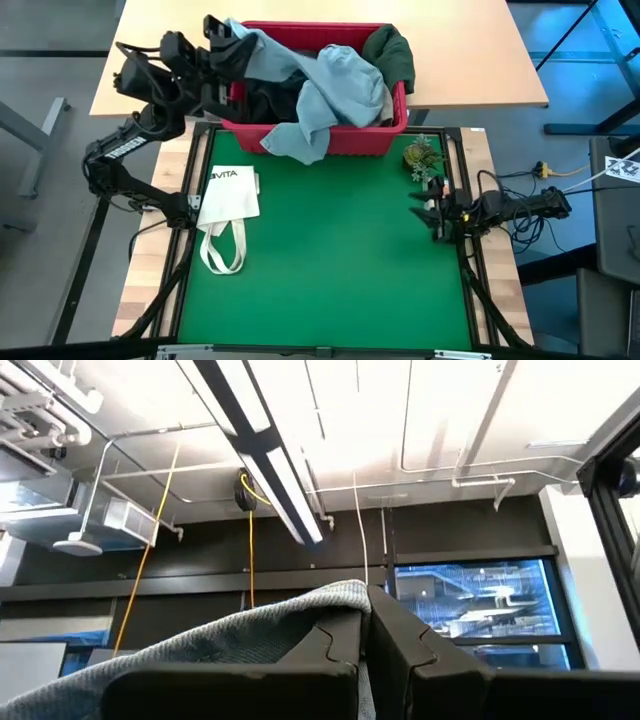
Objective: Fold Laundry from Bin
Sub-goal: Remove the light blue jeans from the red bin
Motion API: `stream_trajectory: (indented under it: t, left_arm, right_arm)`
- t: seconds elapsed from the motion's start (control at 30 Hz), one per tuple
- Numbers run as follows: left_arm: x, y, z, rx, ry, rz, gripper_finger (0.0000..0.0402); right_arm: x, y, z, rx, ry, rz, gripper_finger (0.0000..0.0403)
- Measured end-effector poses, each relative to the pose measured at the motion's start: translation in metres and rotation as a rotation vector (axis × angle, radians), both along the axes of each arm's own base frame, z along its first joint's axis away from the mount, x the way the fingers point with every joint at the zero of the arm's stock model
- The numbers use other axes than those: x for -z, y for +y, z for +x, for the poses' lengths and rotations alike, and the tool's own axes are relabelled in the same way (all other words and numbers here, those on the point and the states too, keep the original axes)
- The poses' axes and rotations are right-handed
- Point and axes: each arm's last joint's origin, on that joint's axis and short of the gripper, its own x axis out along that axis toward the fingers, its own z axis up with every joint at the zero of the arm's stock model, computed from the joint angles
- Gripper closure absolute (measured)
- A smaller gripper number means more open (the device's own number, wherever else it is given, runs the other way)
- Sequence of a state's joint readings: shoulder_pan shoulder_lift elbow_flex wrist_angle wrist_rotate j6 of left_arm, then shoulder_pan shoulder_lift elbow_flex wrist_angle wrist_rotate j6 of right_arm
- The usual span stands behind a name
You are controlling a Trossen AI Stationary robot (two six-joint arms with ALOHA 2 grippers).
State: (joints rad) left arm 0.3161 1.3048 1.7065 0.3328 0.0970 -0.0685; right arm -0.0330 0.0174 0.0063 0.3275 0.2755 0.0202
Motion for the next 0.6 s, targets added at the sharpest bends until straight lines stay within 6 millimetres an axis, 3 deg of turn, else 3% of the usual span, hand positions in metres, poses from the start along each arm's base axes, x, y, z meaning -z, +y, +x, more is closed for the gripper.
stream_trajectory:
  t: [0.17, 0.33, 0.6]
  left_arm:
    - [0.001, 0.004, 0.0, -0.016, 0.008, -0.002, 0.0401]
    - [0.003, 0.011, 0.001, -0.047, 0.028, -0.011, 0.0401]
    - [0.007, 0.017, 0.002, -0.066, 0.082, -0.031, 0.0401]
  right_arm:
    - [-0.014, -0.001, 0.0, 0.063, 0.007, -0.067, 0.0177]
    - [-0.042, -0.003, 0.008, 0.157, 0.087, -0.146, 0.0163]
    - [-0.081, -0.014, 0.061, 0.358, 0.342, -0.204, 0.0162]
